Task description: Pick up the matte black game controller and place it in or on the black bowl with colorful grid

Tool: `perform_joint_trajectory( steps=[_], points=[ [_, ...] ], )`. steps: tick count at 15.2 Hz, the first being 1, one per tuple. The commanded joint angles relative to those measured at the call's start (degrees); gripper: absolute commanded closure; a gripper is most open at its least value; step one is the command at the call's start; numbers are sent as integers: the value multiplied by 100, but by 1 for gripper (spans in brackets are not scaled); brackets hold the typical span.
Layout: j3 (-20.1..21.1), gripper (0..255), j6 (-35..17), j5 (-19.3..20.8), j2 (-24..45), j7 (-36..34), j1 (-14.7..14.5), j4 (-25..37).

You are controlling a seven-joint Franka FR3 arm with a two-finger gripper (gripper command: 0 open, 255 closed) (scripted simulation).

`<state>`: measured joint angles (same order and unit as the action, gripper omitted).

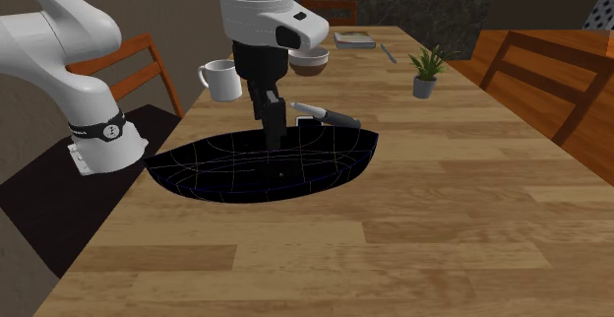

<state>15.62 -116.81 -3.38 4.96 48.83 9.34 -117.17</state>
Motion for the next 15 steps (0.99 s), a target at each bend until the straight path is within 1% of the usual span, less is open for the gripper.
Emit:
perform_joint_trajectory(
  steps=[1, 3, 7, 15],
  points=[
    [0, 0, 0, 0, 0, 0, 0, 0],
    [0, 0, 0, 0, 0, 0, 0, 0],
    [-20, 0, 712, -29, -175, 24, 32, 540],
    [-20, 0, 712, -29, -175, 24, 32, 540]
  ],
)
